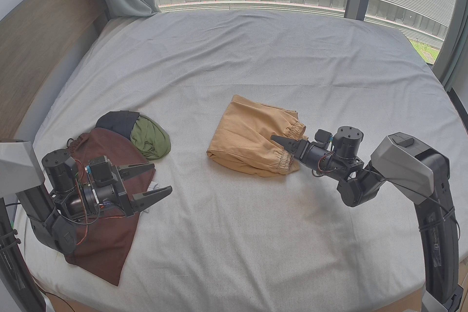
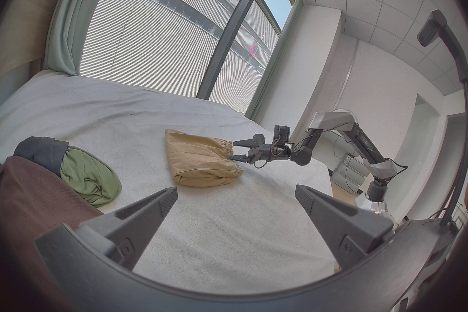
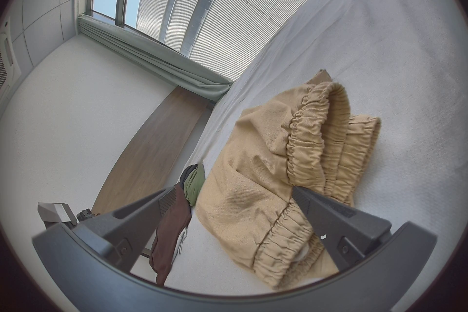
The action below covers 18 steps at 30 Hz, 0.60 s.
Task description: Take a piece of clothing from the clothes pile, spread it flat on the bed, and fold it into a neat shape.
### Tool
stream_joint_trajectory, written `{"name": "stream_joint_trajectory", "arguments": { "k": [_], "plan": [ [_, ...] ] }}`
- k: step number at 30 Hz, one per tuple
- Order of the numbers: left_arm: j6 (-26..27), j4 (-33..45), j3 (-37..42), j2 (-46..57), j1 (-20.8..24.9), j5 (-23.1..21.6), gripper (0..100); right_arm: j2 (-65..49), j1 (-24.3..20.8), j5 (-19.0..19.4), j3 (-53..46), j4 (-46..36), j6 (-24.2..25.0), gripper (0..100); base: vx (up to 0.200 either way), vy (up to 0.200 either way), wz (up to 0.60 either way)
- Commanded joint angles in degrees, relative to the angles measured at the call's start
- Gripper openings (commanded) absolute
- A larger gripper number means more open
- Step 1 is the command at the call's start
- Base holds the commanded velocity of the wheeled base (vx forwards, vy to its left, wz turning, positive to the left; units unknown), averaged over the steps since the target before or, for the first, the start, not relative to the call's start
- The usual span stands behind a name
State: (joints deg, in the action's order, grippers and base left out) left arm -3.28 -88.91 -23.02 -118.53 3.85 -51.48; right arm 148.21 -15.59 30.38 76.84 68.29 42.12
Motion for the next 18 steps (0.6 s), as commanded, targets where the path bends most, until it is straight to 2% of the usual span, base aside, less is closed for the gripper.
{"name": "stream_joint_trajectory", "arguments": {
  "k": [1,4,10,15,18],
  "plan": [
    [0.0,0.0,1.1,0.7,0.8,0.0,100,-9.5,-1.8,0.0,-8.7,2.4,-0.2,100,0.000,0.000,0.00],
    [0.3,0.0,1.9,1.6,1.2,0.0,100,-14.4,-3.4,0.0,-15.8,5.4,-1.8,100,0.000,0.000,0.00],
    [0.4,0.0,3.5,4.2,3.4,0.0,100,-20.9,-4.1,-0.1,-27.8,8.0,-12.6,100,0.000,0.000,0.00],
    [0.6,0.0,4.2,6.9,4.5,0.0,100,-28.2,-4.9,-0.2,-37.3,10.5,-13.8,100,0.000,0.000,0.00],
    [0.5,0.0,5.8,9.7,5.7,0.1,100,-30.8,-4.9,-1.8,-41.2,10.9,-15.7,100,0.000,0.000,0.00]
  ]
}}
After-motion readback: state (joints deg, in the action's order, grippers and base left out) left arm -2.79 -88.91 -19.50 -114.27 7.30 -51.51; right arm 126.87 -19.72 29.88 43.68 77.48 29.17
